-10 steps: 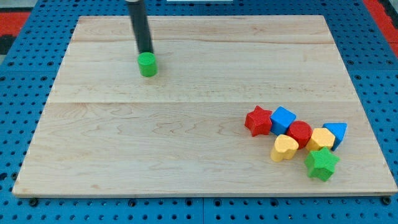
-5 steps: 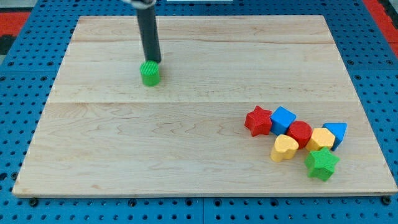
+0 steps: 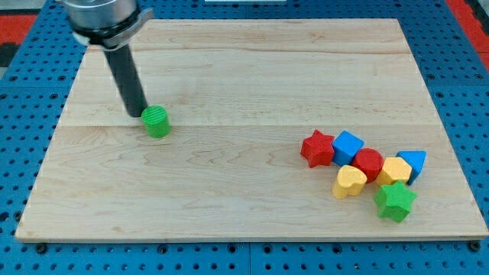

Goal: Move the green circle to the red star

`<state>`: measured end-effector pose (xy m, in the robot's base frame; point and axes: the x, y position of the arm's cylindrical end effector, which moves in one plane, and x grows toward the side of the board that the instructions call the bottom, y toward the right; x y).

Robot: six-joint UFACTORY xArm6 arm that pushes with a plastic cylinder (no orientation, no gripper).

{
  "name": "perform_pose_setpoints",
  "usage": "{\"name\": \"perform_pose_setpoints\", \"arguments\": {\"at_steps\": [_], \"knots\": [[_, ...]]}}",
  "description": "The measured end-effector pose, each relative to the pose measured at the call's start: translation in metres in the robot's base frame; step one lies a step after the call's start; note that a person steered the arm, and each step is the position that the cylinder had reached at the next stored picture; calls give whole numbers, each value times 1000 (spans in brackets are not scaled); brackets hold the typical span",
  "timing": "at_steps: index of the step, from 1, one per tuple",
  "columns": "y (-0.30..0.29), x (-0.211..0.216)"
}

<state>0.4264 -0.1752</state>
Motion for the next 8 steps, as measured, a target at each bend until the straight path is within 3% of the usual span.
{"name": "perform_pose_setpoints", "arguments": {"at_steps": [1, 3, 4, 6, 7, 8], "knots": [[40, 29], [178, 40], [148, 4], [242, 55], [250, 76], [227, 54]]}}
